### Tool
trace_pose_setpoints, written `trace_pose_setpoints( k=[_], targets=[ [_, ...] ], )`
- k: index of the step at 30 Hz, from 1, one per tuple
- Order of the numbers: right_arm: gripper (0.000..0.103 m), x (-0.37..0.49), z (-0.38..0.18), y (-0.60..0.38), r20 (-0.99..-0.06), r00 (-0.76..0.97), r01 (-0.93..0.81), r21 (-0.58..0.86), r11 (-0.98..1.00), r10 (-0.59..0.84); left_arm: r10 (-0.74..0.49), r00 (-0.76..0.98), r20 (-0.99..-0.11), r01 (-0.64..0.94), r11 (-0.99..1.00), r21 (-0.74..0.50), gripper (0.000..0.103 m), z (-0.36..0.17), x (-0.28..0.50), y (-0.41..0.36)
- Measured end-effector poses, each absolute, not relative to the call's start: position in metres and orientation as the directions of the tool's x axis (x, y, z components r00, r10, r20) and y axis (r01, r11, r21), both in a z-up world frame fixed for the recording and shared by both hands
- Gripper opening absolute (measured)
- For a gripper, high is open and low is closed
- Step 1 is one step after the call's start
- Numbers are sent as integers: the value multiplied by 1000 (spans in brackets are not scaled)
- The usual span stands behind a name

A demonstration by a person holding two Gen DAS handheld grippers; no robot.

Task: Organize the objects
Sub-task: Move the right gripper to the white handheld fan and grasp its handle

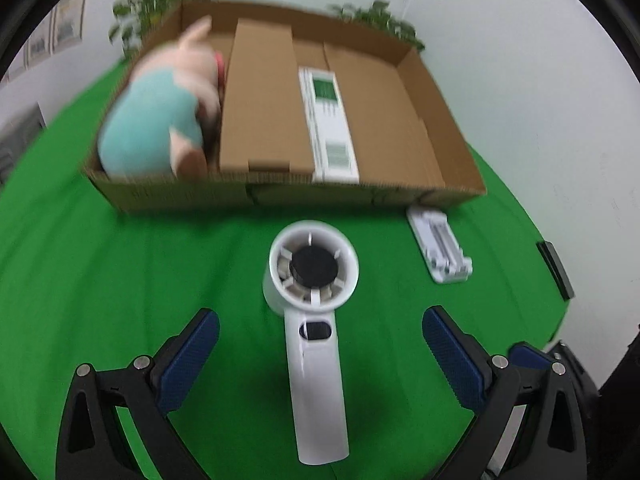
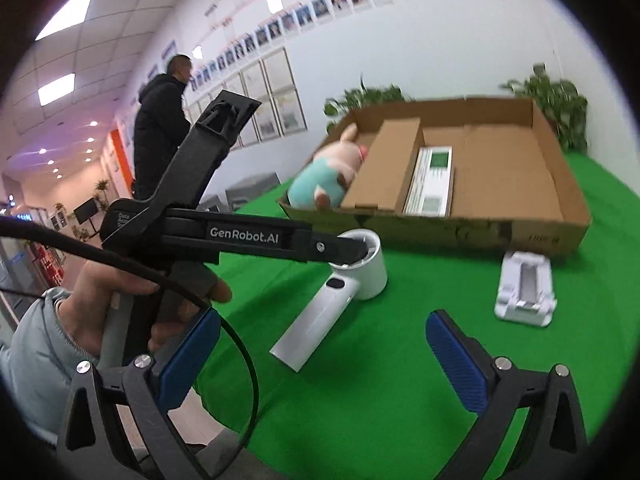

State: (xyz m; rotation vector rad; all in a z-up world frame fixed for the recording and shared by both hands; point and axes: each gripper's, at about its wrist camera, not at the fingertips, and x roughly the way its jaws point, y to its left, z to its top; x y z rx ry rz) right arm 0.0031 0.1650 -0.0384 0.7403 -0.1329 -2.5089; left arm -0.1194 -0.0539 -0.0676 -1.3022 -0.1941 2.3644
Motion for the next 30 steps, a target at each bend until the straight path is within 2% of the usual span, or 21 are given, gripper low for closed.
trace_pose_setpoints(
  k=[4, 7, 8, 11, 13, 17, 18, 20, 21, 23, 28, 30],
  targets=[
    [102, -18, -62, 143, -561, -686, 405, 236, -884, -464, 497, -381, -780, -264, -867, -423, 97, -96, -132, -63],
    [102, -25, -71, 127, -588, -672, 407, 215, -888, -450, 562, -320, -762, -262, -826, -499, 88, -111, -138, -66],
    [100, -26, -73, 121, -596, -673, 407, 194, -892, -437, 569, -318, -759, -265, -821, -505, 87, -113, -141, -67],
    [99, -29, -75, 114, -597, -680, 407, 177, -896, -426, 575, -308, -758, -280, -816, -505, 72, -117, -146, -70],
    [99, -29, -76, 110, -599, -680, 406, 173, -897, -423, 593, -300, -747, -286, -803, -522, 72, -119, -150, -73],
    [92, -21, -78, 114, -602, -682, 402, 167, -900, -416, 630, -257, -733, -312, -772, -554, 62, -122, -153, -71],
    [87, -20, -79, 115, -606, -683, 396, 164, -904, -408, 636, -257, -728, -317, -767, -558, 62, -124, -152, -71],
    [83, -21, -84, 119, -628, -676, 372, 160, -914, -385, 646, -253, -720, -316, -759, -570, 60, -123, -153, -71],
    [83, -23, -87, 120, -639, -671, 363, 159, -918, -376, 660, -234, -714, -310, -746, -589, 50, -125, -155, -71],
    [83, -27, -90, 119, -650, -657, 365, 170, -915, -382, 687, -202, -698, -293, -723, -626, 39, -129, -157, -69],
    [80, -29, -93, 108, -669, -635, 391, 154, -907, -387, 720, -187, -668, -250, -693, -677, 29, -138, -161, -72],
    [72, -33, -97, 108, -688, -601, 396, 185, -899, -407, 733, -178, -656, -234, -679, -696, 28, -140, -163, -73]
  ],
)
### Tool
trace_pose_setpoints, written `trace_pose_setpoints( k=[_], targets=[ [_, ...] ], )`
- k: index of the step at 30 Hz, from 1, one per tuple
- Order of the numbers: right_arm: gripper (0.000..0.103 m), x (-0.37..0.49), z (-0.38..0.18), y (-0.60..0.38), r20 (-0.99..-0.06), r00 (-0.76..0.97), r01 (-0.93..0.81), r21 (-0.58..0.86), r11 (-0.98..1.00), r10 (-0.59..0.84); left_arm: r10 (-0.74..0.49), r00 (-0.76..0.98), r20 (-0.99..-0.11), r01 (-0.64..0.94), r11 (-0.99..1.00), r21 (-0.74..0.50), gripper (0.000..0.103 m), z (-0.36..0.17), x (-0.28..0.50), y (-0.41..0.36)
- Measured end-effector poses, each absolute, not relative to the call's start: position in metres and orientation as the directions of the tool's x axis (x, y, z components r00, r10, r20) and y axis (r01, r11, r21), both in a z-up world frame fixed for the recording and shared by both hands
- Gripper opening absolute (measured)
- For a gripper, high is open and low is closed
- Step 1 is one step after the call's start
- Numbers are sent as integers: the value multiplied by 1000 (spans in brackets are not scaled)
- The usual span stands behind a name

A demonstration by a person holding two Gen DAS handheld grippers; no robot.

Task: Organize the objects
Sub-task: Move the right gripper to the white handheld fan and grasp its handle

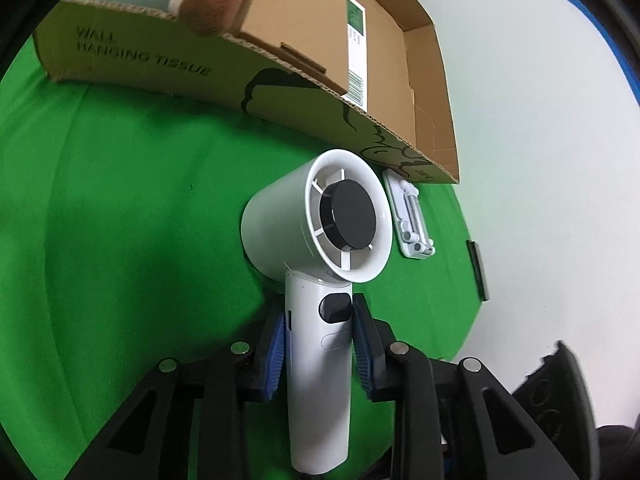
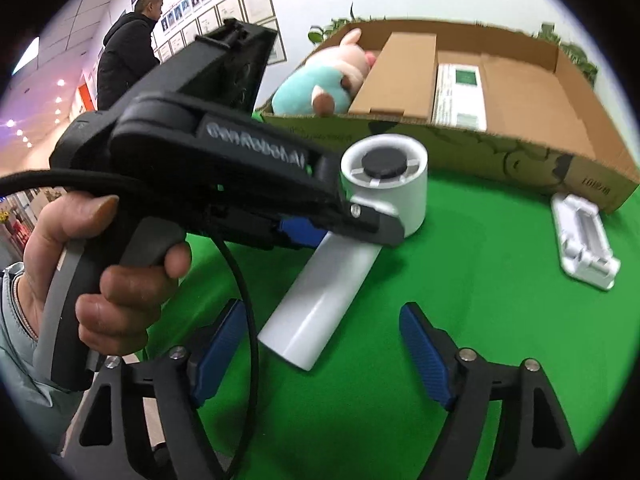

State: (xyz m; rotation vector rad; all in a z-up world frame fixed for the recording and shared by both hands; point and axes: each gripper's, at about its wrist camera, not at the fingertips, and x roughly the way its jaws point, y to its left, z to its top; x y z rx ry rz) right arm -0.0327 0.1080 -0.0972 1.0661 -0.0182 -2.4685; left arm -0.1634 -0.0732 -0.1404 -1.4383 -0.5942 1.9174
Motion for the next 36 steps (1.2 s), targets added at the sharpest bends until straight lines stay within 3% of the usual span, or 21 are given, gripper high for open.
trace_pose_setpoints(
  k=[3, 9, 23, 27, 36],
  targets=[
    [63, -32, -99, 107, -709, -554, 426, 209, -880, -437, 733, -173, -658, -222, -680, -699, 28, -141, -165, -70],
    [63, -22, -88, 127, -726, -447, 505, 277, -817, -522, 731, -184, -657, -201, -682, -703, 28, -143, -165, -67],
    [60, -48, -95, 113, -746, -519, 396, 222, -891, -417, 716, -197, -670, -181, -698, -693, 28, -144, -167, -58],
    [44, -45, -96, 101, -751, -541, 389, 176, -904, -379, 720, -194, -666, -181, -694, -697, 28, -146, -167, -52],
    [41, -26, -96, 100, -740, -575, 371, 145, -917, -350, 710, -196, -676, -187, -704, -685, 27, -143, -163, -41]
  ],
)
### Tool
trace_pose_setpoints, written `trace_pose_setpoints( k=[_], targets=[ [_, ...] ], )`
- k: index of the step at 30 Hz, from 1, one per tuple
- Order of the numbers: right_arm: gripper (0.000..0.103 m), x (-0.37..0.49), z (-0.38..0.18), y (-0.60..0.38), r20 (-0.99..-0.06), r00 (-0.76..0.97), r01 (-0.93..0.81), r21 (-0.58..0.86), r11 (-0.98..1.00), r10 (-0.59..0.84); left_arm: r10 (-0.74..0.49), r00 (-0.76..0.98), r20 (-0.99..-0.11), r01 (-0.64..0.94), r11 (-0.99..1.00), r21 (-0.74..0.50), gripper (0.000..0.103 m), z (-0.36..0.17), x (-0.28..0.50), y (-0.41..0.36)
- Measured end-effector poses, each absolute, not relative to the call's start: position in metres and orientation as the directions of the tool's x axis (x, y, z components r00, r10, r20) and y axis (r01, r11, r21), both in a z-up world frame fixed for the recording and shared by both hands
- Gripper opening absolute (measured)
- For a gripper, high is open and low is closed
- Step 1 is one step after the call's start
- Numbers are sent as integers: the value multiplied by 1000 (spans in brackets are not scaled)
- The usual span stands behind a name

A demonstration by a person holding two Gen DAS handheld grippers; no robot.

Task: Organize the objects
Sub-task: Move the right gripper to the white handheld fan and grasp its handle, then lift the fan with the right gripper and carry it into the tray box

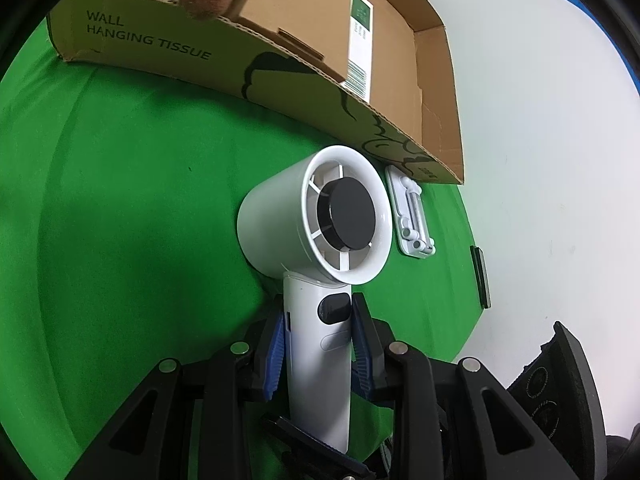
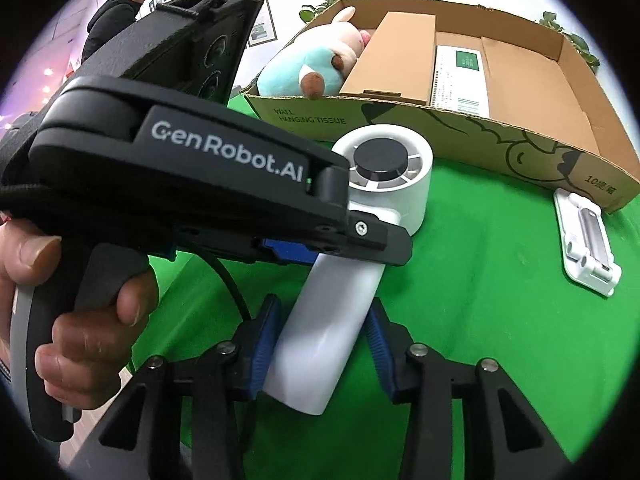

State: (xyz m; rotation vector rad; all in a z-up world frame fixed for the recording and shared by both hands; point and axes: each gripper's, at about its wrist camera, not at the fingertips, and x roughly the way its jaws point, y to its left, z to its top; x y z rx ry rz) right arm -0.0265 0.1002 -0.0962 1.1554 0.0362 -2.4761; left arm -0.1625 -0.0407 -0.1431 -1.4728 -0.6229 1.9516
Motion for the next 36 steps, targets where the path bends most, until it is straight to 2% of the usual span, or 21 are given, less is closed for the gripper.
trace_pose_setpoints(
  k=[7, 14, 26, 32, 36],
  targets=[
    [38, -25, -84, 114, -679, -651, 347, 133, -928, -340, 694, -251, -675, -265, -720, -641, 27, -116, -154, -22],
    [36, -18, -45, 140, -546, -779, 307, 97, -947, -308, 661, -366, -656, -471, -739, -482, 27, -47, -151, 23],
    [34, -42, 60, 175, -317, -914, 273, -17, -962, -254, 712, -488, -505, -670, -676, -306, 27, 95, -157, 72],
    [34, -75, 92, 189, -310, -916, 274, -12, -962, -257, 711, -487, -508, -690, -669, -275, 27, 141, -185, 90],
    [34, -106, 106, 194, -349, -895, 290, 18, -957, -278, 698, -484, -528, -672, -683, -286, 27, 158, -221, 97]
  ],
)
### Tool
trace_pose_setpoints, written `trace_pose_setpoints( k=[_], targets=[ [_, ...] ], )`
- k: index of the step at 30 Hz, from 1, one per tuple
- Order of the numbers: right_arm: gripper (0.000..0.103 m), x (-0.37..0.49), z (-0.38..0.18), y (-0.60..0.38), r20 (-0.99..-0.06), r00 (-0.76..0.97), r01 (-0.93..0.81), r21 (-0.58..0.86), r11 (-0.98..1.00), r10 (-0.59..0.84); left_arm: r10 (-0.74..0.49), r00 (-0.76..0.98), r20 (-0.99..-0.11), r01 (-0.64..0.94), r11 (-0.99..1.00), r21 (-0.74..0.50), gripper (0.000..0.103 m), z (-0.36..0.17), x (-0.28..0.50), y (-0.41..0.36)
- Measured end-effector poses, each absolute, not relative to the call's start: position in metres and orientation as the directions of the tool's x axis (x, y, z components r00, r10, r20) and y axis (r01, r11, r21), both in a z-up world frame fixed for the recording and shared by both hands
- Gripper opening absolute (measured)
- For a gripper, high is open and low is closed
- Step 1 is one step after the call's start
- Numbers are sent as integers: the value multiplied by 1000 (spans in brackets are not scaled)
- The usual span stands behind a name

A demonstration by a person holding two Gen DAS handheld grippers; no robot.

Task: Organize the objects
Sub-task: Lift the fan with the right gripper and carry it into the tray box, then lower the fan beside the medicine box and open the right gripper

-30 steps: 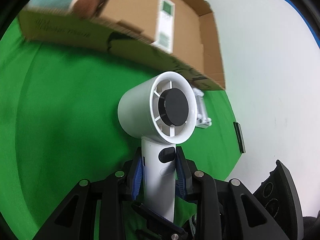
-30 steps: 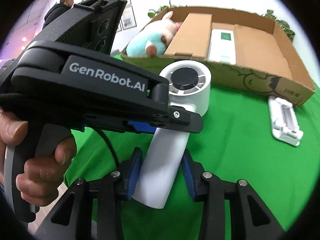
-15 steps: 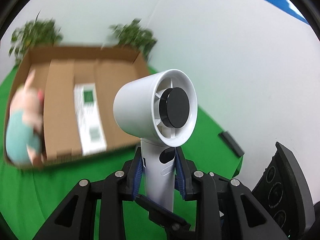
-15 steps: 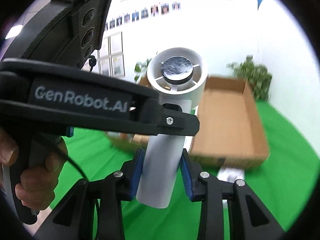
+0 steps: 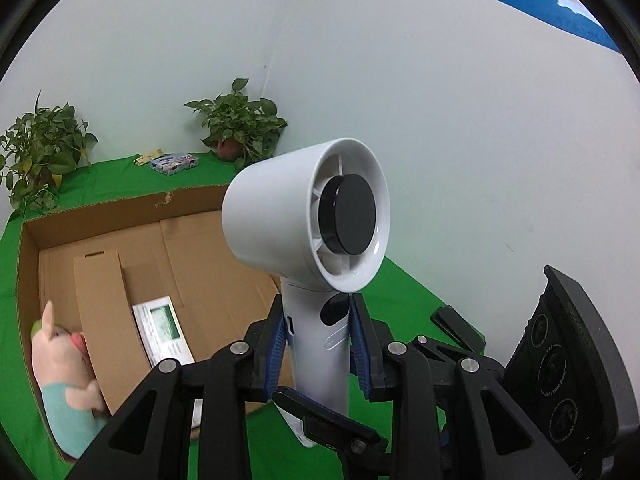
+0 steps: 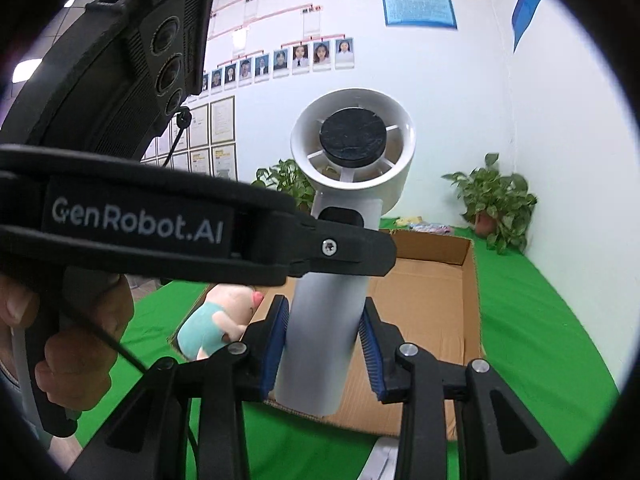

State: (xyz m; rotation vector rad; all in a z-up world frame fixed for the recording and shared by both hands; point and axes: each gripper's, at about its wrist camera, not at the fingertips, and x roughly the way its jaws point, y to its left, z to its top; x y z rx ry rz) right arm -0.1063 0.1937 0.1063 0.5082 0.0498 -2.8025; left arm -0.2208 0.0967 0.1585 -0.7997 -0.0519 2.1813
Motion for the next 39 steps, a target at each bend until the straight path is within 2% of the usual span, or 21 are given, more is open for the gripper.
trace_pose_setpoints(
  k=[6, 19, 25, 32, 36, 39],
  targets=[
    [34, -162, 93, 203, -478, -813, 330, 94, -939, -333, 669, -433, -605, -590, -717, -371, 27, 144, -288, 98],
    [34, -190, 2, 210, -640, -669, 318, 216, -923, -379, 627, -300, -719, -461, -755, -466, 27, -6, -354, 100],
    [34, -187, -30, 212, -678, -618, 289, 275, -917, -398, 602, -254, -757, -411, -776, -479, 27, -47, -364, 101],
    [33, -183, -46, 213, -705, -596, 254, 288, -924, -383, 602, -215, -769, -394, -774, -496, 30, -69, -370, 98],
    [33, -179, -49, 217, -722, -596, 221, 273, -936, -351, 600, -207, -772, -399, -773, -494, 30, -59, -368, 94],
    [33, -174, -49, 215, -733, -596, 211, 251, -945, -328, 579, -265, -771, -416, -790, -450, 33, -44, -358, 84]
  ],
)
